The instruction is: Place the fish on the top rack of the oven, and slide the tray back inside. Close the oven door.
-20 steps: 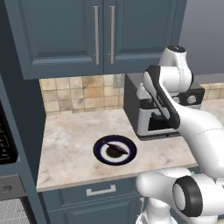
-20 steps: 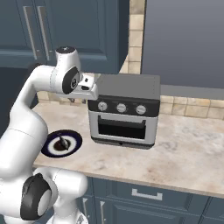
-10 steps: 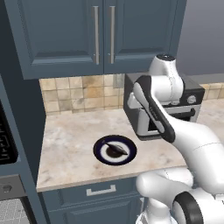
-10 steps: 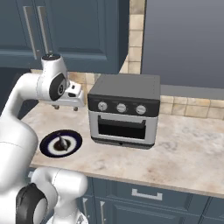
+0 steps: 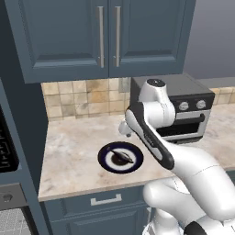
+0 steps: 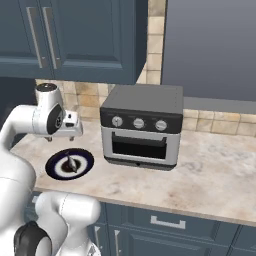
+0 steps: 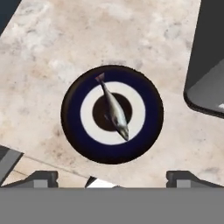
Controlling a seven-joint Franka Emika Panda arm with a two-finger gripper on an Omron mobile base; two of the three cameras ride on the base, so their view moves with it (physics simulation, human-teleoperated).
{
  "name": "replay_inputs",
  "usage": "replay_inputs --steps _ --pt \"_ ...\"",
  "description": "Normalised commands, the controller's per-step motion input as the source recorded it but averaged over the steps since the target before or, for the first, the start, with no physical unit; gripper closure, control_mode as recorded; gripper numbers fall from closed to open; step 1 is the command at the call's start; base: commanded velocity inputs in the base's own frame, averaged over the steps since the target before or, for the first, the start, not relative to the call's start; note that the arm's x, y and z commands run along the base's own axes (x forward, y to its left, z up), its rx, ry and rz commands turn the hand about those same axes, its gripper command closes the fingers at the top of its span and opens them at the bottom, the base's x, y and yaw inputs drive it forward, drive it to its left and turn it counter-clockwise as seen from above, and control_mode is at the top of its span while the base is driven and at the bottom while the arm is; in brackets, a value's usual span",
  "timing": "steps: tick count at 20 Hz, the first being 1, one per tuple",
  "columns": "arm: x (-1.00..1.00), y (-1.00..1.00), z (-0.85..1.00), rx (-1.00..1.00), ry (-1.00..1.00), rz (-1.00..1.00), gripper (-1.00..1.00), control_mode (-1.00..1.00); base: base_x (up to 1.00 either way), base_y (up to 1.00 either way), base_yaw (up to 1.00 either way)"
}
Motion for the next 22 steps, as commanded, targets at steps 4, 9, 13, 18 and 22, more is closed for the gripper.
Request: replay_inputs --steps 4,9,13,18,22 --pt "0.40 0.31 -0.62 0.00 0.11 0.24 -1.00 -1.00 0.00 0.00 0.00" --pt "0.47 0.12 -0.64 -0.05 0.11 0.10 -1.00 -1.00 0.00 0.00 0.00" --pt "0.46 0.23 -0.52 -0.09 0.05 0.00 -1.00 -1.00 0.00 0.00 0.00" --pt "0.48 0.08 -0.52 -0.04 0.00 0.00 -1.00 -1.00 0.00 0.00 0.00" --pt "0.42 0.00 -0.55 0.00 0.00 0.00 -1.00 -1.00 0.00 0.00 0.00"
